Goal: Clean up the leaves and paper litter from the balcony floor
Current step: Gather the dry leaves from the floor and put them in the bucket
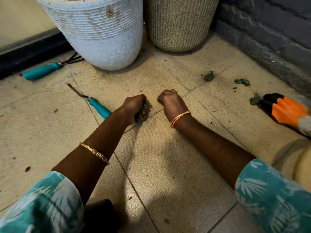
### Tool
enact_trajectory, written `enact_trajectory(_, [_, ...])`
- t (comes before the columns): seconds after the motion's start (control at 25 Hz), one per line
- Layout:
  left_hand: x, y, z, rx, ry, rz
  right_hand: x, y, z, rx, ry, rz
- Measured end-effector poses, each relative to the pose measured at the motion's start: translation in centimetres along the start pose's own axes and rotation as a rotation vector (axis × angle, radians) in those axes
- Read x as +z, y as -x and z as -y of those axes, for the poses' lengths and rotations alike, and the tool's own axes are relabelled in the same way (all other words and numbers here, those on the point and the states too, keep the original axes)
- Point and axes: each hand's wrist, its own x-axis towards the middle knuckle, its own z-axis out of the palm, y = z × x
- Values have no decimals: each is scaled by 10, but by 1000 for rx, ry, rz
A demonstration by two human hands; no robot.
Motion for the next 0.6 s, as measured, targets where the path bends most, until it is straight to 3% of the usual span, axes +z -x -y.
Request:
enact_trajectory(0.08, [-1, -3, 0, -17, 9, 33, -10, -11, 4, 81, 18, 51])
enact_trajectory(0.16, [1, -3, -1, -23, 48, 69, -15, -19, 2, 238, -128, 68])
enact_trajectory(0.28, [5, -1, -1, -40, 62, 121, -44, -17, -14, 671, -839, 21])
enact_trajectory(0.36, [9, 1, -2, -55, 67, 178, -69, -6, -27, 831, -1215, -45])
enact_trajectory(0.48, [25, 2, -4, -33, 37, 260, -83, 9, -28, 769, -1191, -65])
enact_trajectory(0.6, [43, 8, -7, 7, -30, 336, -68, 20, -19, 624, -913, -66])
